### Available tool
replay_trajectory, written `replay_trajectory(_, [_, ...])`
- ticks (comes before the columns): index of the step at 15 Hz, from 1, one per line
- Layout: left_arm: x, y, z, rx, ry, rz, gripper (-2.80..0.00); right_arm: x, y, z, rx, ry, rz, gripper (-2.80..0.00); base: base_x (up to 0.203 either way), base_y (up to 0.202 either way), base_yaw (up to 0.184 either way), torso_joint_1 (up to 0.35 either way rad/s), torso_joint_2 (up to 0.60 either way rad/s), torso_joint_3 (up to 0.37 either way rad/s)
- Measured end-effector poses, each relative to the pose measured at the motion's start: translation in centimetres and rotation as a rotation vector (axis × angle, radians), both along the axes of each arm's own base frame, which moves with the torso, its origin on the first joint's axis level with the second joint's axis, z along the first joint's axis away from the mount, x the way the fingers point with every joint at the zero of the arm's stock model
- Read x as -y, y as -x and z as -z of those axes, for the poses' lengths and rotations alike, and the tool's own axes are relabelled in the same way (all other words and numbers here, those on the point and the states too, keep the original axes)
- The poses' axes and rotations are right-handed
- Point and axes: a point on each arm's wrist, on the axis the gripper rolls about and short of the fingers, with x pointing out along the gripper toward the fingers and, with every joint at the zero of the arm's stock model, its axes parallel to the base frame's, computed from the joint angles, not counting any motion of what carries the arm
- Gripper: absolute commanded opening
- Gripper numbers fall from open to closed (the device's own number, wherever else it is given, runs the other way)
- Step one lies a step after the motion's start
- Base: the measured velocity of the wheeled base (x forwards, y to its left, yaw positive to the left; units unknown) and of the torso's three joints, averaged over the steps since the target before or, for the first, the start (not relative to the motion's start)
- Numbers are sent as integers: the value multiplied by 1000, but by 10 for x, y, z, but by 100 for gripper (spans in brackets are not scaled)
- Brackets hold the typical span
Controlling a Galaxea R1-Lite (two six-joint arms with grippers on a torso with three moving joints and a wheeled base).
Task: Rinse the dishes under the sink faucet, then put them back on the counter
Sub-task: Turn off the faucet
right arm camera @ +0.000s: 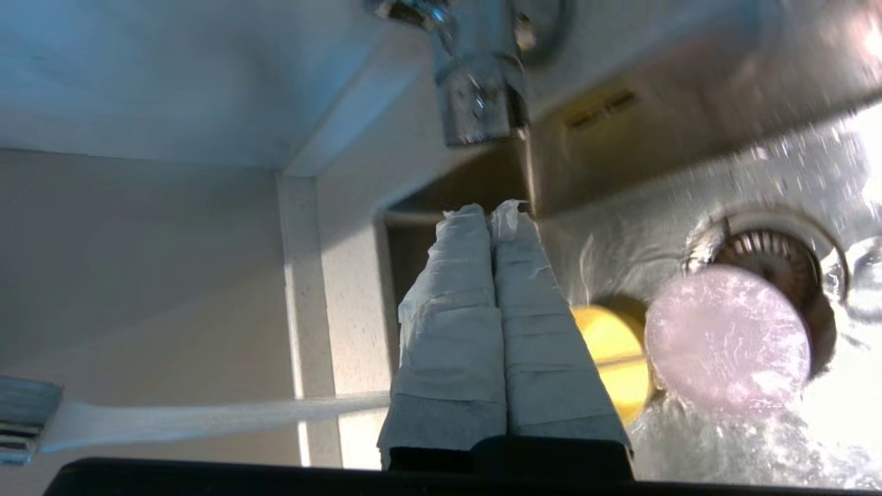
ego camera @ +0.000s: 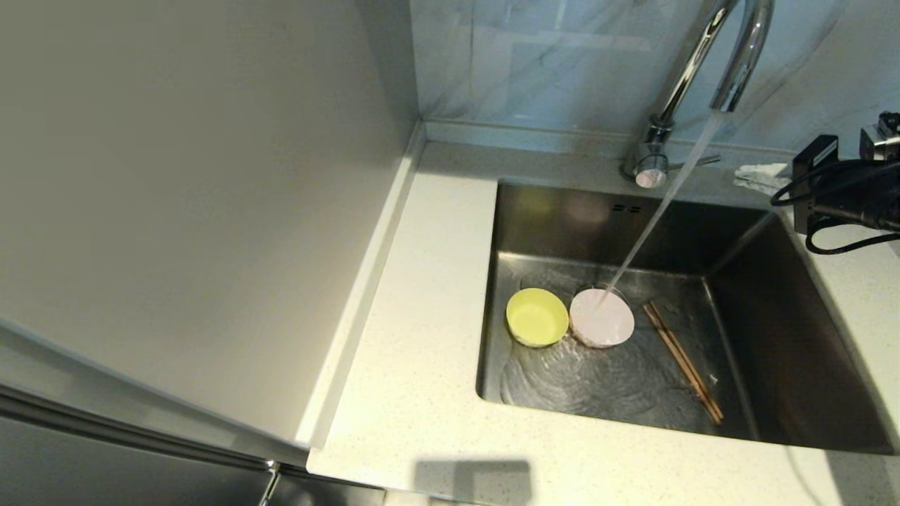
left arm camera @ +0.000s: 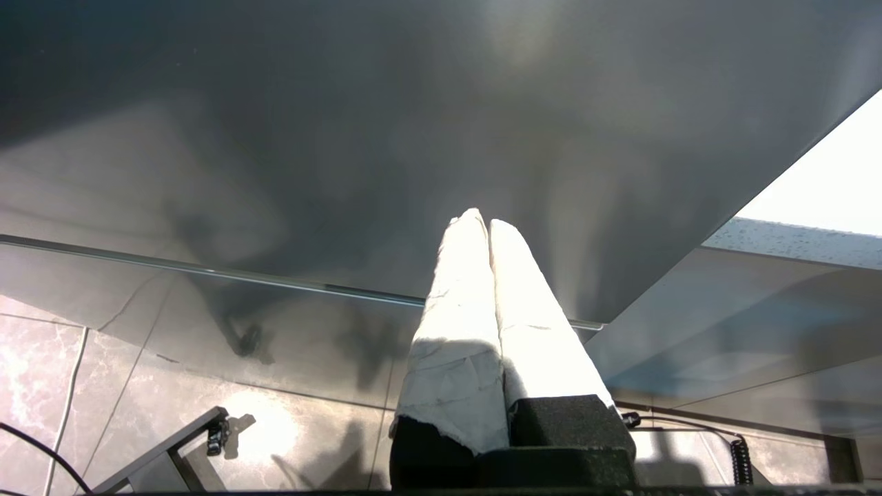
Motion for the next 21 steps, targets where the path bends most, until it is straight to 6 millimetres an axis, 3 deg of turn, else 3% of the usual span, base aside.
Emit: replay_trajectory(21, [0,0,0,0,1,0,-280,-5,-53,6,49,9,-4,-280,0,0,0,0,0,0])
